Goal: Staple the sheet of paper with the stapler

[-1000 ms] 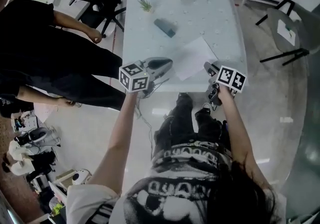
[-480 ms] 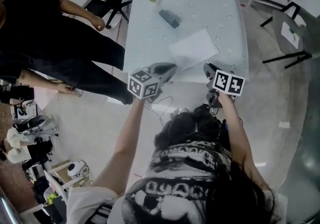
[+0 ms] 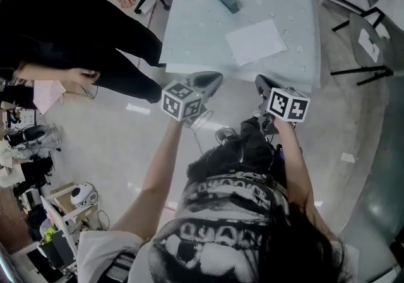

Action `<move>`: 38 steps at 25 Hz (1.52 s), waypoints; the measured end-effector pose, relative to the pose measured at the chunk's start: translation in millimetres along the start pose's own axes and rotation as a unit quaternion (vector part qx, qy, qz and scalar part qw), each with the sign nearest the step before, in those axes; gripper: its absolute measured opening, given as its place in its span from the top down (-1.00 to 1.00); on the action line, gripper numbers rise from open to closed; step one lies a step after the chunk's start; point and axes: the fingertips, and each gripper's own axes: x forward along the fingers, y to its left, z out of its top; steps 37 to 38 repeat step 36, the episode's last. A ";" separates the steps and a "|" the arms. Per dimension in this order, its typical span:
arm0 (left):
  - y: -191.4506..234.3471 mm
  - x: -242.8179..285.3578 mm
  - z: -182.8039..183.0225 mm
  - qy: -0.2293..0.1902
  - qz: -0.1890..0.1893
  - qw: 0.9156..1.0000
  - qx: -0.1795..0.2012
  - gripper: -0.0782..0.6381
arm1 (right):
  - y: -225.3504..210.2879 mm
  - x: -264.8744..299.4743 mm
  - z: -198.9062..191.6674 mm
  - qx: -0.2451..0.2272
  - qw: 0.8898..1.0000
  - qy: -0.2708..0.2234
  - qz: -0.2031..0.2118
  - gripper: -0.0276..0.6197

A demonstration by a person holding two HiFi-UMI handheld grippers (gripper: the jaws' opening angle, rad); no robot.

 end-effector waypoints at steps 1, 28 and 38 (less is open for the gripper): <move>-2.2 -5.6 -3.1 -0.001 0.001 1.000 0.000 0.76 | 6.7 -2.8 -3.7 -0.007 1.000 0.001 0.001 0.93; -55.3 -44.2 -34.4 -0.026 -0.016 0.998 0.049 0.76 | 75.4 -41.6 -53.9 -0.116 0.993 -0.008 0.019 0.93; -68.2 -3.9 -40.9 -0.015 -0.013 0.998 0.061 0.76 | 37.4 -43.9 -47.9 -0.126 0.992 -0.003 0.026 0.93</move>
